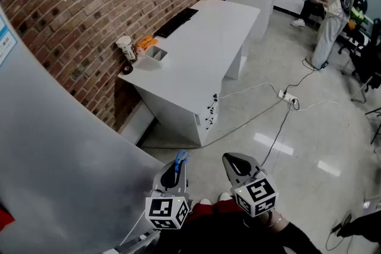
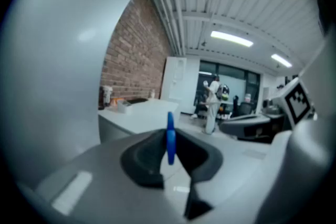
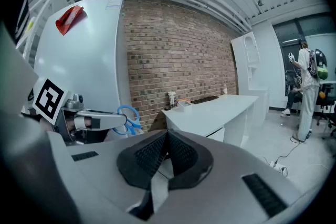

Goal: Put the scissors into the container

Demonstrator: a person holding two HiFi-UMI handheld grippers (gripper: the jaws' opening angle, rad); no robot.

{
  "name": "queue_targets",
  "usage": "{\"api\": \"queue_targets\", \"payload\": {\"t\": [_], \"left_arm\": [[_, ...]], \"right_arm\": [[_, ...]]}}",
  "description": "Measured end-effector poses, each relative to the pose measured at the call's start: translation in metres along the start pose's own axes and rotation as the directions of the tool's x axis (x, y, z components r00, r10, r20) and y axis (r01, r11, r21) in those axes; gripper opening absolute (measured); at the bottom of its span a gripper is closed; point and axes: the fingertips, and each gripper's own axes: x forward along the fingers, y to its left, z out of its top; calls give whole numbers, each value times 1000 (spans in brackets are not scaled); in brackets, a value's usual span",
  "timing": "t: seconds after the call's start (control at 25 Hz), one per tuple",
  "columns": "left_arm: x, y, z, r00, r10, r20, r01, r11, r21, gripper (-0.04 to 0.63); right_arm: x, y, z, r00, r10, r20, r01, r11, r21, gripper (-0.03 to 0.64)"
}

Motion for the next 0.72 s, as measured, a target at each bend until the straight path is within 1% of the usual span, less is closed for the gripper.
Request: {"api": "queue_targets", "payload": {"t": [0.24, 0.48, 0.72], "left_arm": [[2, -10, -5, 1000, -3, -1, 3, 1000, -7, 48], [11, -17, -1, 1000, -9, 7, 9, 1000, -14, 48], [25, -24, 0, 1000, 0, 14, 0, 1000, -14, 48]], "right_arm": [[-7, -10, -7, 1000, -3, -14, 3, 1000, 13, 8], [-12, -24, -7, 1000, -16, -21, 16, 1000, 12, 8], [-13, -41, -9, 1000, 7, -21, -7, 1000, 27, 9]]}}
